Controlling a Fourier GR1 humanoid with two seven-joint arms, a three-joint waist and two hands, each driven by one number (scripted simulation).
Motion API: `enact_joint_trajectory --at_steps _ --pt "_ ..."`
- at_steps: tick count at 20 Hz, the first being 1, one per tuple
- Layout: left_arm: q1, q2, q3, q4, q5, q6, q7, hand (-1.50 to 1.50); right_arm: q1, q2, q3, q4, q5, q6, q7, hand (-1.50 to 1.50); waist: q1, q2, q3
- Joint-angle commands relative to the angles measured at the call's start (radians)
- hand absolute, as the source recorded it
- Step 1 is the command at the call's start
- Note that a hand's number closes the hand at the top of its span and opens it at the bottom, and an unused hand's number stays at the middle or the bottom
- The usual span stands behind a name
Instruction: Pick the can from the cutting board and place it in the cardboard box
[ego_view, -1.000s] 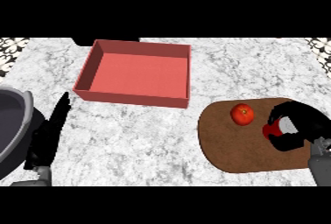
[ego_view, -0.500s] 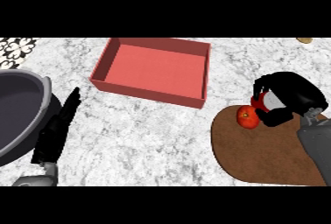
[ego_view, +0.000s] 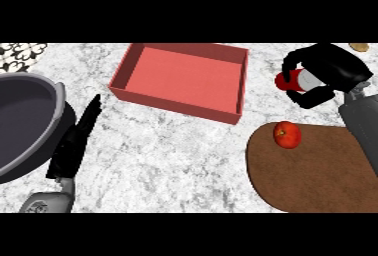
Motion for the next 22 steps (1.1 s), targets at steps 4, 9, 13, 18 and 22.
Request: enact_joint_trajectory --at_steps 4,9,13,18,22 --pt "-0.02 -0.003 0.007 0.016 -0.012 0.015 0.013 0.0 -0.174 0.069 -0.128 0.236 -0.175 -0.025 -0.318 1.5 -0.031 -0.013 0.0" --pt "0.007 -0.015 -0.003 0.014 -0.012 0.015 0.011 0.0 -0.344 0.13 -0.189 0.384 -0.291 0.104 -0.433 1.5 -0.036 -0.023 -0.003" --pt "0.02 -0.011 0.012 0.009 -0.008 0.019 0.012 0.0 -0.45 0.16 -0.201 0.527 -0.298 0.137 -0.53 1.5 -0.056 -0.028 -0.004" --pt "0.053 0.019 0.052 -0.002 0.008 0.01 -0.001 0.0 -0.622 0.225 -0.218 0.669 -0.286 0.126 -0.491 1.5 -0.076 -0.035 -0.005" --pt "0.046 0.034 0.078 0.047 0.019 -0.008 -0.038 0.0 -0.676 0.308 -0.196 0.754 -0.241 0.058 -0.471 1.5 -0.092 -0.036 -0.006"
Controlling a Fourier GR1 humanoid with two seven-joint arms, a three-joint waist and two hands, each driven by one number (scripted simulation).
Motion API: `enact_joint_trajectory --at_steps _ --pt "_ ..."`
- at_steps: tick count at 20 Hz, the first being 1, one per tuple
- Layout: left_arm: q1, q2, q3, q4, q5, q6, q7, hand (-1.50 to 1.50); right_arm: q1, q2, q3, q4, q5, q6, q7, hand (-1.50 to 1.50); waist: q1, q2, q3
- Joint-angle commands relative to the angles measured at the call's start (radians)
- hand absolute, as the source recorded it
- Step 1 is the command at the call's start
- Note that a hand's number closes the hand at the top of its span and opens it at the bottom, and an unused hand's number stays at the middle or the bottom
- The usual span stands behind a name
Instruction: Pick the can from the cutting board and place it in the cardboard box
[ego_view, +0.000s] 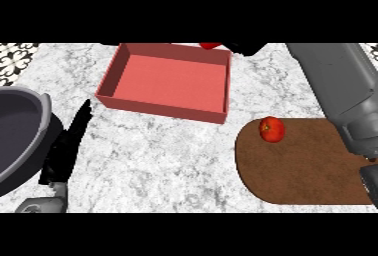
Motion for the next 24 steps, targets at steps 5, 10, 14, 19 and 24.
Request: enact_joint_trajectory --at_steps 5,10,14,19,24 --pt "0.001 -0.027 -0.012 -0.027 -0.015 0.021 0.022 0.0 -0.167 0.169 0.01 0.169 0.05 -0.085 0.091 1.5 -0.008 -0.002 -0.001" --pt "0.018 -0.026 -0.013 -0.012 -0.021 0.017 -0.003 0.0 -0.177 0.262 0.039 0.245 0.096 -0.152 0.115 1.5 -0.004 0.0 -0.001" --pt "-0.03 -0.016 -0.008 0.016 -0.018 0.0 0.005 0.0 -0.185 0.296 0.075 0.297 0.126 -0.196 0.128 1.5 0.008 0.006 -0.002" --pt "-0.056 0.007 0.004 0.005 -0.007 -0.027 0.021 0.0 -0.151 0.298 0.093 0.352 0.108 -0.224 0.181 1.5 0.033 0.009 -0.002" --pt "-0.05 -0.008 -0.018 -0.01 -0.013 -0.03 0.023 0.0 -0.097 0.299 0.107 0.369 0.082 -0.268 0.177 -1.5 0.08 0.017 -0.002"
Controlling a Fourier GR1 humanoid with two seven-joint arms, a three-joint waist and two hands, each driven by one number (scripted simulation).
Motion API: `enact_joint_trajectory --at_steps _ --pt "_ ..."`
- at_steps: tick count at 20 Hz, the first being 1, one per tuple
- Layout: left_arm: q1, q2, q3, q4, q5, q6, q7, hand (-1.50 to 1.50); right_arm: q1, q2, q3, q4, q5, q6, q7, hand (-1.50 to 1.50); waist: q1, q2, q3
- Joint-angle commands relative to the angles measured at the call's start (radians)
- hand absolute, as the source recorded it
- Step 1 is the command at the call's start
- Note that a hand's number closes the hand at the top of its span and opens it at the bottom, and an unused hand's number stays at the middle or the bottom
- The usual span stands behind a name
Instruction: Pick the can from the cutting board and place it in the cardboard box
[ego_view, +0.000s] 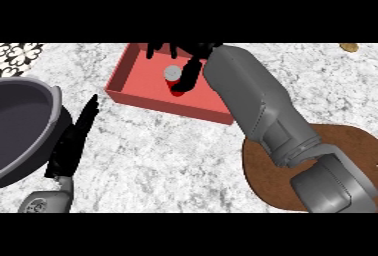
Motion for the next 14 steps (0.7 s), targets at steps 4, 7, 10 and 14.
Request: enact_joint_trajectory --at_steps 4,7,10,14 --pt "-0.026 -0.012 -0.027 0.01 -0.03 0.006 0.005 0.0 0.006 0.005 -0.037 0.013 -0.089 0.008 0.019 -1.5 0.031 0.004 0.0" --pt "-0.062 -0.007 -0.005 0.023 -0.005 -0.006 0.016 0.0 0.025 0.005 -0.129 0.009 -0.181 -0.025 -0.003 -1.5 0.025 0.011 0.001" --pt "-0.013 -0.023 -0.021 0.016 -0.02 0.01 -0.001 0.0 0.012 0.005 -0.221 0.012 -0.267 -0.06 0.024 -1.5 0.017 0.009 0.002" --pt "-0.006 -0.015 0.003 0.018 -0.016 0.022 -0.016 0.0 0.013 -0.008 -0.32 0.01 -0.357 -0.017 0.014 -1.5 -0.008 0.013 0.002"
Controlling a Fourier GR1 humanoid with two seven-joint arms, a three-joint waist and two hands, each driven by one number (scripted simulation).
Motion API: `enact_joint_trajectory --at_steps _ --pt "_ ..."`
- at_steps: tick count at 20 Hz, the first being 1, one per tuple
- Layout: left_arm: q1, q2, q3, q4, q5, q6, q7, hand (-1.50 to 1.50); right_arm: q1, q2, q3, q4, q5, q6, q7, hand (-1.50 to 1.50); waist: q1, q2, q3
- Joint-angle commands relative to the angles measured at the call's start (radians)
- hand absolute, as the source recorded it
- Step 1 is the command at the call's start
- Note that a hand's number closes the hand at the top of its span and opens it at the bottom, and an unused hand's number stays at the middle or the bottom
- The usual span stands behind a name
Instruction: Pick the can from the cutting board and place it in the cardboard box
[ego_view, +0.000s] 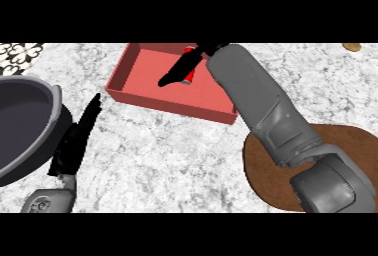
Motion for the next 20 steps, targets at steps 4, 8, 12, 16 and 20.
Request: enact_joint_trajectory --at_steps 4,8,12,16,20 --pt "-0.015 0.012 0.029 0.001 0.025 -0.013 0.006 0.0 -0.008 -0.09 -0.158 0.007 -0.151 0.073 0.024 -1.5 -0.016 0.007 0.001" --pt "0.007 0.017 0.029 0.008 0.011 -0.003 -0.017 0.0 -0.007 -0.189 -0.201 0.015 -0.182 0.039 0.069 -1.5 -0.008 0.013 0.0" --pt "-0.012 0.019 0.023 -0.016 0.003 -0.001 -0.014 0.0 0.026 -0.281 -0.225 0.025 -0.2 0.075 0.075 -1.5 -0.001 0.019 0.002" --pt "-0.005 0.001 0.001 -0.021 0.004 -0.008 -0.006 0.0 0.054 -0.381 -0.23 0.018 -0.202 0.173 0.048 -1.5 0.008 0.029 0.004" --pt "-0.011 -0.003 0.001 -0.021 0.009 -0.01 -0.02 0.0 0.07 -0.452 -0.224 0.015 -0.195 0.259 0.034 -1.5 0.018 0.036 0.004"
